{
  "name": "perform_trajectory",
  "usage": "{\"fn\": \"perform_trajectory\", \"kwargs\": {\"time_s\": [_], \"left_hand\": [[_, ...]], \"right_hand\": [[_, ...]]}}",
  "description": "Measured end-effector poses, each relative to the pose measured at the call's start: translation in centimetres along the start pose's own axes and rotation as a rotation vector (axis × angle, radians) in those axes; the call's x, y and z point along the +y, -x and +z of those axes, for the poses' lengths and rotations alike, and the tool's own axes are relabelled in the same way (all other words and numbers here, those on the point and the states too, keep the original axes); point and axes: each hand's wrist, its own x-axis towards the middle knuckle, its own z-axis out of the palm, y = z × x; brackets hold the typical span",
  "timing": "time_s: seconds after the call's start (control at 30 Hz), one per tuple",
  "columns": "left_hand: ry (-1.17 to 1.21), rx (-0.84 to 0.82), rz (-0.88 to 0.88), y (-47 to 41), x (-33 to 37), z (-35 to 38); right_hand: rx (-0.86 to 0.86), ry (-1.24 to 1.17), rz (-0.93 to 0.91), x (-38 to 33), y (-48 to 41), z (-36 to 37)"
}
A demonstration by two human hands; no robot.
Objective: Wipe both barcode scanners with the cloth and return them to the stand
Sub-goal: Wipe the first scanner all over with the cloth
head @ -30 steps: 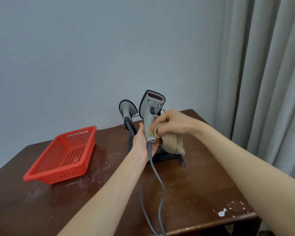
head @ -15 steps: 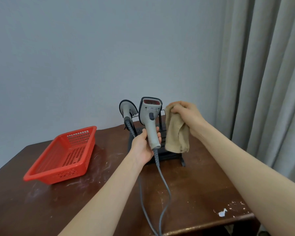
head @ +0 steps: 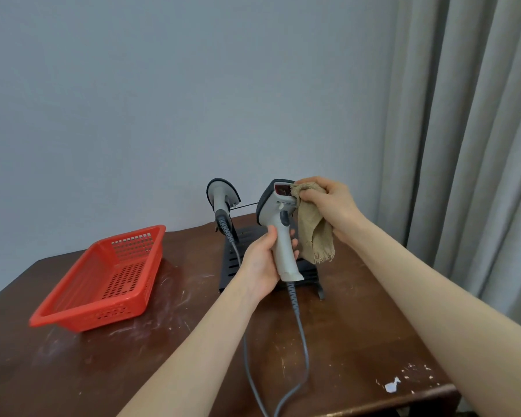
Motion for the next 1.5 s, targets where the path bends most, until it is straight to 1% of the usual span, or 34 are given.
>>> {"fn": "perform_trajectory", "kwargs": {"time_s": [0.07, 0.17, 0.23, 0.33, 0.4, 0.53, 0.67, 0.8, 0.9, 1.03, 1.23, 1.4, 1.5], "left_hand": [[0.004, 0.011, 0.012, -0.2, -0.2, -0.1], [0.008, 0.053, -0.025, -0.3, -0.5, -0.4], [0.027, 0.078, -0.047, -0.3, -0.6, -0.6], [0.009, 0.108, -0.037, -0.4, -1.0, -0.4], [0.005, 0.133, -0.033, -0.4, -1.3, -0.1], [-0.012, 0.181, -0.039, -0.6, -1.5, -0.1], [-0.046, 0.179, -0.048, -0.6, -1.5, 0.0], [-0.139, 0.198, 0.024, -0.8, -1.8, 0.0], [-0.157, 0.185, 0.054, -0.7, -1.9, 0.0], [-0.174, 0.175, 0.097, -0.5, -1.9, 0.3], [-0.201, 0.16, 0.127, -0.3, -2.0, 0.6], [-0.208, 0.162, 0.129, -0.1, -1.7, 0.6], [-0.206, 0.172, 0.13, 0.0, -1.6, 0.6]], "right_hand": [[0.05, 0.068, -0.005, 0.5, -0.2, 0.0], [0.197, 0.207, -0.013, 0.7, -0.5, -0.1], [0.247, 0.301, -0.06, 0.4, -0.3, -0.1], [0.197, 0.477, -0.139, 0.0, 0.1, 0.1], [0.168, 0.549, -0.158, 0.2, 0.4, 0.4], [0.126, 0.562, -0.165, 0.5, 0.5, 0.7], [0.093, 0.58, -0.182, 0.5, 0.4, 0.9], [0.117, 0.63, -0.21, 0.1, 0.4, 0.9], [0.115, 0.675, -0.238, -0.2, 0.5, 0.9], [0.165, 0.777, -0.25, -0.6, 0.9, 1.1], [0.132, 0.721, -0.275, -1.0, 1.0, 2.1], [0.054, 0.666, -0.315, -1.8, 1.2, 2.5], [0.047, 0.729, -0.301, -1.7, 0.7, 2.1]]}}
